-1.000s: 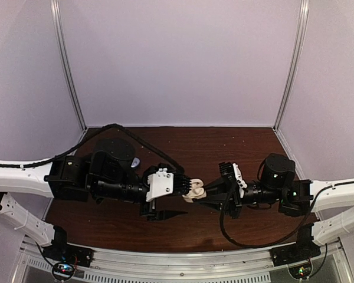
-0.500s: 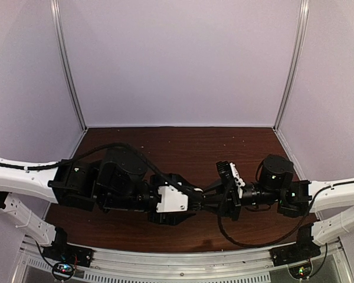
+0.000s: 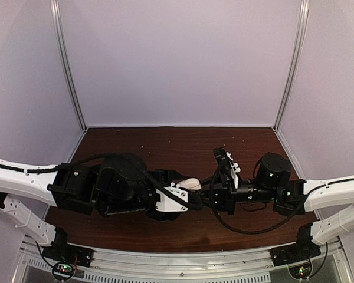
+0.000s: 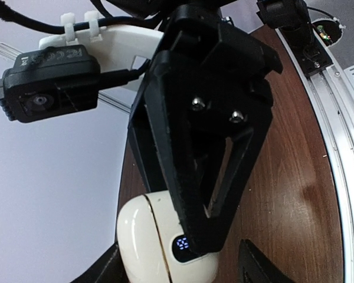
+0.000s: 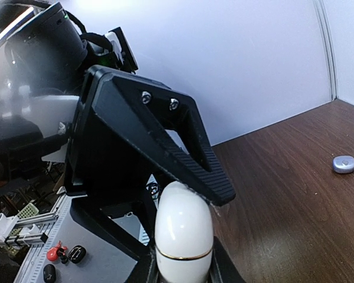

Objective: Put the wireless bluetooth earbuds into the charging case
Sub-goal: Pass from the right arm to the left, then place the charging case with the earbuds at the center of the board.

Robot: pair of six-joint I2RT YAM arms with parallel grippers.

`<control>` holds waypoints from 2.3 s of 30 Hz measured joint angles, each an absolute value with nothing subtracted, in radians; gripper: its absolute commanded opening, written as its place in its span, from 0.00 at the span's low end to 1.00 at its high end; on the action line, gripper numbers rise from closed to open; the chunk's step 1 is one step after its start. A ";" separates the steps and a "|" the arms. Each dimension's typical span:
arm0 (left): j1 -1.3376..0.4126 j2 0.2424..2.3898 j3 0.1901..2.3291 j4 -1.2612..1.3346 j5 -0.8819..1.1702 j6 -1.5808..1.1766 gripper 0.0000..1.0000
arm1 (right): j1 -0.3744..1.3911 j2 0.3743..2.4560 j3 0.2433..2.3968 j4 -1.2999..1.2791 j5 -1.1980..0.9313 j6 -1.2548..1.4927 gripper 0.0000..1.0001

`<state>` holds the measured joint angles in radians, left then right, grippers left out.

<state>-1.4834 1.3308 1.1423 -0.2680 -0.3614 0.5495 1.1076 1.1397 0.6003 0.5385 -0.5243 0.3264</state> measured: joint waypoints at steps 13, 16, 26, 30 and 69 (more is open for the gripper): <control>-1.483 1.336 1.141 -0.233 -0.459 0.578 0.52 | 1.106 1.182 0.584 0.679 -0.523 0.563 0.00; -1.483 1.344 1.141 -0.235 -0.471 0.578 0.44 | 1.106 1.197 0.568 0.718 -0.523 0.591 0.01; -1.484 1.347 1.137 -0.228 -0.471 0.561 0.28 | 1.105 1.197 0.551 0.745 -0.522 0.593 0.44; -1.483 1.345 1.116 -0.229 -0.450 0.551 0.26 | 1.099 1.154 0.551 0.726 -0.509 0.561 0.69; -0.724 1.704 1.129 -0.157 0.002 -0.192 0.27 | 0.974 0.636 0.465 0.256 0.042 0.320 1.00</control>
<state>-0.7238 1.7042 1.1286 -0.1574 0.0021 -0.1921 0.9741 0.6361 0.4648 0.2558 0.0422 0.3202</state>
